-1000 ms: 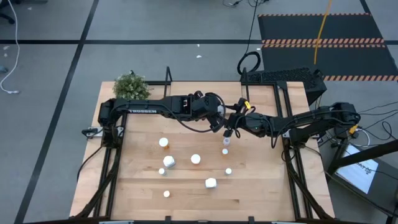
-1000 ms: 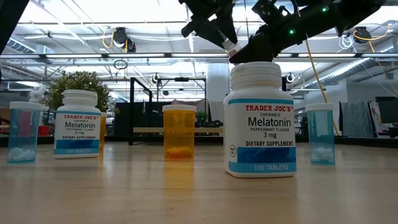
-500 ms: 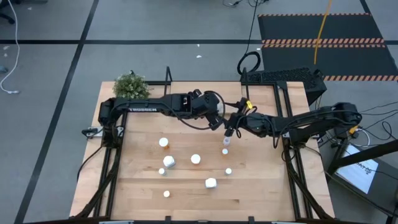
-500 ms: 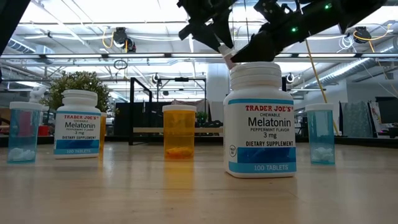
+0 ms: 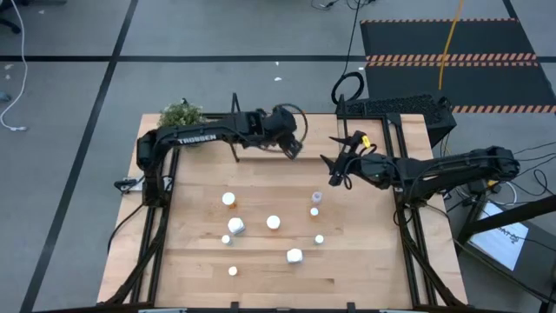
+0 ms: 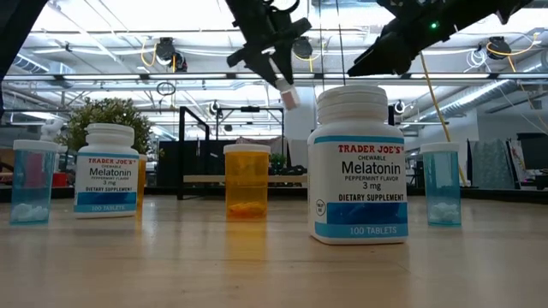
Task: Pick and place medicine bottles onto shelf by color
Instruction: Put the left transparent pill bottle on the shelf
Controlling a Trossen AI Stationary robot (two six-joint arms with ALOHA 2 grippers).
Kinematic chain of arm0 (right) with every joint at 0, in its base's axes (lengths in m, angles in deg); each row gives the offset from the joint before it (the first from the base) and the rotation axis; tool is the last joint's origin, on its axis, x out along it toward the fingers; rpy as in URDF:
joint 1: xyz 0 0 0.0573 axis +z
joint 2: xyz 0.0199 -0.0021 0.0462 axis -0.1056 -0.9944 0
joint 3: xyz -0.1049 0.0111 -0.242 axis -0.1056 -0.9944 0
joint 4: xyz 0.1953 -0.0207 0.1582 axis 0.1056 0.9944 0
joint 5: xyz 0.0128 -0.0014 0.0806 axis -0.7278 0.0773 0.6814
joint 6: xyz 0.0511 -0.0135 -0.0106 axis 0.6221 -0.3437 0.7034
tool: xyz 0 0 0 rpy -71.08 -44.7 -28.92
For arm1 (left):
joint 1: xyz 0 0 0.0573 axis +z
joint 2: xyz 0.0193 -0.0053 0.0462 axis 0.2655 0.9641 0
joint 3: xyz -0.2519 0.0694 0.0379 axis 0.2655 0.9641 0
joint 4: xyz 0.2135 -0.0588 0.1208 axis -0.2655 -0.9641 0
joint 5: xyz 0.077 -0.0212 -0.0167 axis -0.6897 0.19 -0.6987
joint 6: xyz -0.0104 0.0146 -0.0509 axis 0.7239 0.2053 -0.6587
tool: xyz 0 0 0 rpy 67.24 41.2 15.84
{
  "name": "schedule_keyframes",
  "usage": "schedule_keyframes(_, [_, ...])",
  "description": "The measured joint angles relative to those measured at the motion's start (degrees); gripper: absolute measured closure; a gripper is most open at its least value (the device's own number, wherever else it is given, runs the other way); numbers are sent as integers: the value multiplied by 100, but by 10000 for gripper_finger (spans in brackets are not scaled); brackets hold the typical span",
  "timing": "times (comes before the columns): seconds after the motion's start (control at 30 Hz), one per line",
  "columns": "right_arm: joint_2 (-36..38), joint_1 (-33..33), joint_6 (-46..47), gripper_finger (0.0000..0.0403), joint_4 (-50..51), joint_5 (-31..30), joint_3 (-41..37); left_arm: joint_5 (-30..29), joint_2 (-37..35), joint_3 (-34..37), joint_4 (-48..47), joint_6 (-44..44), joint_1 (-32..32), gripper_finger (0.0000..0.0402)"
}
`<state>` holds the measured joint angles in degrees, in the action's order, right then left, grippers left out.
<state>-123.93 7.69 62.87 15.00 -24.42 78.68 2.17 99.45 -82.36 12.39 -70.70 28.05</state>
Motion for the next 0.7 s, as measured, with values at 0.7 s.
schedule_keyframes(0.7, [80, -15, 5, 103, 122, 22, -26, -11, -301, -2236, -1891, -532, 1072, 240])
